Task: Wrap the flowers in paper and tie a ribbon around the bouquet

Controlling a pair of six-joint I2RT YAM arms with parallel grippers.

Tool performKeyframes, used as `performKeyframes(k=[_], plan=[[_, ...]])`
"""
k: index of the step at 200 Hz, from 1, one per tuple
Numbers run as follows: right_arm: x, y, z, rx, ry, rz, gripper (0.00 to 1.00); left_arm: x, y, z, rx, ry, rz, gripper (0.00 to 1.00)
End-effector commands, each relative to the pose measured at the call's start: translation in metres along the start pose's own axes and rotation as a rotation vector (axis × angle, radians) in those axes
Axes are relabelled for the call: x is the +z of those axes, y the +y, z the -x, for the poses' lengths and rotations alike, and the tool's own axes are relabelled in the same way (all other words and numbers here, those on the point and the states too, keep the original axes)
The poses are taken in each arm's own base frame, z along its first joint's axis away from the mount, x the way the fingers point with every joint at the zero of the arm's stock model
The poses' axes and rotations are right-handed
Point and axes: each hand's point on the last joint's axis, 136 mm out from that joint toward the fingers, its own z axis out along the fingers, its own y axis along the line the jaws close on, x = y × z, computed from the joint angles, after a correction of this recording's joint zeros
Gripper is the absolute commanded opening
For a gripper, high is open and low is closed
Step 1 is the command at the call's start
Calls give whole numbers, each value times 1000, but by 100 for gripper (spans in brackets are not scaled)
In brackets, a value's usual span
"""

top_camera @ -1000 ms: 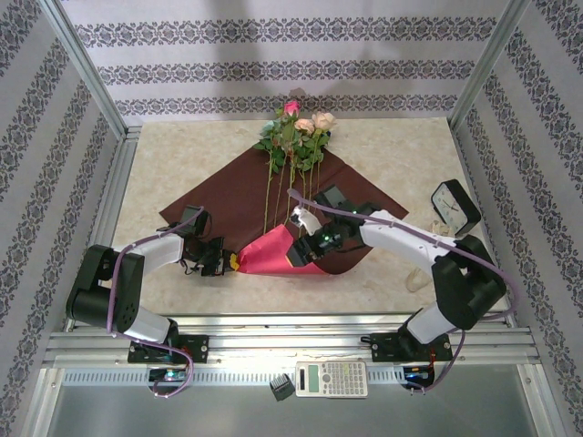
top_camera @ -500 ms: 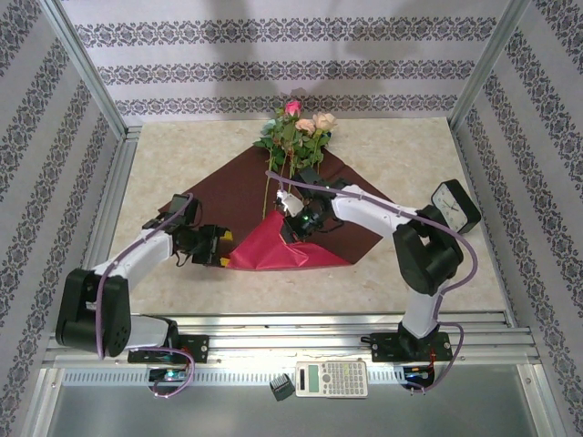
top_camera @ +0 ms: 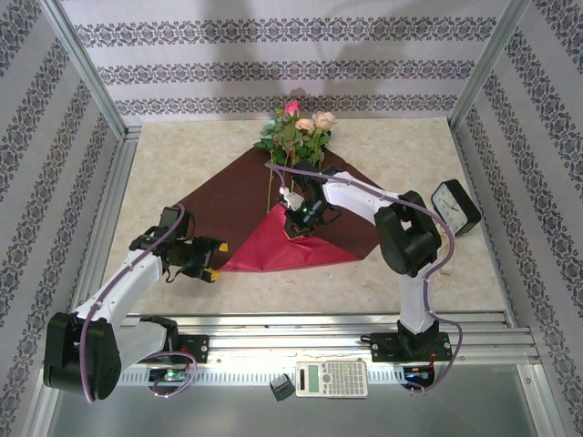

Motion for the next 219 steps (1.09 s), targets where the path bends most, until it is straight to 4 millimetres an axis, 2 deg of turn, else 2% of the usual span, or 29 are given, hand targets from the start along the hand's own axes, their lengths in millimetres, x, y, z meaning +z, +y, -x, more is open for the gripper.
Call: performKeyframes(k=[1, 40, 70, 115, 132, 157, 185, 219], plan=[[-4, -9, 9, 38, 3, -13, 0, 8, 4, -5, 55, 24, 9, 63], [-3, -23, 18, 123, 10, 22, 0, 21, -6, -12, 126, 23, 3, 63], [-3, -31, 17, 156, 21, 32, 0, 30, -16, -22, 176, 20, -20, 63], [-11, -41, 12, 200, -13, 42, 0, 24, -20, -23, 241, -36, 5, 63], [-16, -44, 8, 221, -29, 46, 0, 28, -20, -26, 254, -15, 16, 63], [-20, -42, 1, 241, -32, 69, 0, 35, -11, -32, 244, 30, 98, 62], [-23, -37, -14, 263, -34, 94, 0, 25, 1, -28, 246, -29, 225, 64], [-18, -11, -46, 250, -8, 146, 0, 23, 6, -13, 215, -108, 281, 64]])
